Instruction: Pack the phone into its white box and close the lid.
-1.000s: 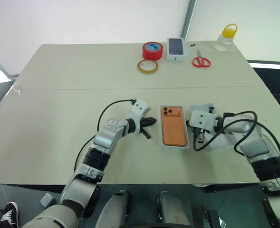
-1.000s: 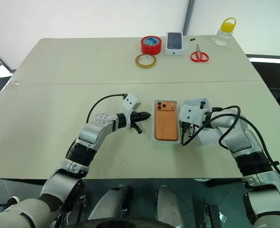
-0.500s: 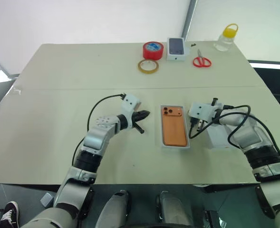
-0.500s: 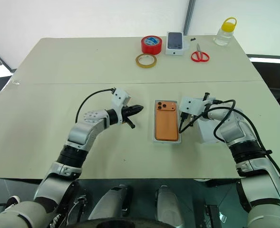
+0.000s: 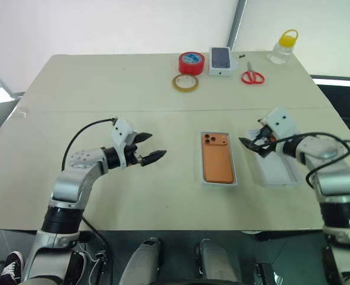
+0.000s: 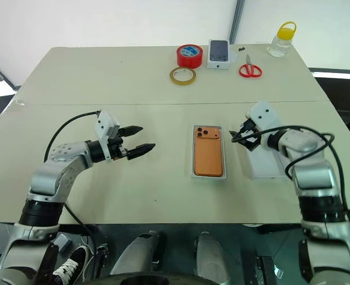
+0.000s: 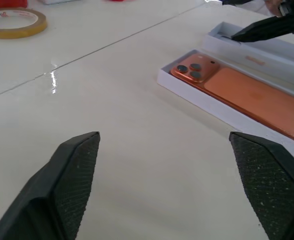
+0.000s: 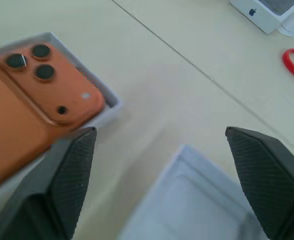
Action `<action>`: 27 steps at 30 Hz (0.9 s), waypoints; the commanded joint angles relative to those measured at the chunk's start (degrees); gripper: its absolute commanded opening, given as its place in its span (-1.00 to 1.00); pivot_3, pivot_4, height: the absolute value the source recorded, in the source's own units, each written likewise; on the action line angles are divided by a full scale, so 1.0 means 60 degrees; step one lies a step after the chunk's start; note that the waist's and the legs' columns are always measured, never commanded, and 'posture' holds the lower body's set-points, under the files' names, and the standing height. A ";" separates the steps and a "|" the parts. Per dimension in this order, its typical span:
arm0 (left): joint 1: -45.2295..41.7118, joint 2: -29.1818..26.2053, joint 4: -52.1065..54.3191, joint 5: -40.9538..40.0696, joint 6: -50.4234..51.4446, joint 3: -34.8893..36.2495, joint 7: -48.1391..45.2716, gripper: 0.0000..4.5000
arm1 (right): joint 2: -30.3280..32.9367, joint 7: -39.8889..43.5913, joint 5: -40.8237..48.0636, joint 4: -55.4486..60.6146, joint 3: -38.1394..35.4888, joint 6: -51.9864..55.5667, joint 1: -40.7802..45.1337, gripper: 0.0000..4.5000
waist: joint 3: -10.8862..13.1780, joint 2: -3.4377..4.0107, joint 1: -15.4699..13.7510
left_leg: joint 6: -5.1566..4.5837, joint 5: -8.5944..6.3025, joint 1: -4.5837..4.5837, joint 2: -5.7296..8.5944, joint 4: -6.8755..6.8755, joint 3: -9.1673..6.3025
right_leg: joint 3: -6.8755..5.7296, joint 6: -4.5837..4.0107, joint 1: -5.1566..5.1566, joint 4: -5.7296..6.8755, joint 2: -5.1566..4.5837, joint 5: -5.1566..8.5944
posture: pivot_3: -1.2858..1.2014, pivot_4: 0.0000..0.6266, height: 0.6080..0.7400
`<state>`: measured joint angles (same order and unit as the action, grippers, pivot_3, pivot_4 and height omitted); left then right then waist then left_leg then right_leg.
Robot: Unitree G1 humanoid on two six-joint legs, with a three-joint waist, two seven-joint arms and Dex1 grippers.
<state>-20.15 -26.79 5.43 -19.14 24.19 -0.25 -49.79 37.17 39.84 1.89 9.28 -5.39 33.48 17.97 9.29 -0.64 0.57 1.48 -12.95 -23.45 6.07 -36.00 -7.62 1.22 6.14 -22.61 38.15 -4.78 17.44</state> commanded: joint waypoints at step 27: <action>0.0848 -0.1195 -0.0006 -0.0413 -0.2953 0.0263 -0.2098 0.96 | 0.0926 -0.1624 0.2390 0.2553 0.0139 0.9706 0.1676 0.98 | 0.0002 0.0013 0.0011 | -0.0075 -0.0043 -0.0003 0.0007 0.0004 0.0004 | -0.0008 -0.0008 -0.0002 -0.0008 -0.0016 -0.0003 | 0.03 -0.52 1.00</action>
<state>-14.86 -33.68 4.65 -20.98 7.87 1.18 -61.96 42.42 30.70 15.34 24.63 -4.70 90.04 26.96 9.30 -0.56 0.64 1.03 -13.21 -23.48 6.11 -35.98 -7.59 1.17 6.09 -22.62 38.09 -4.88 17.42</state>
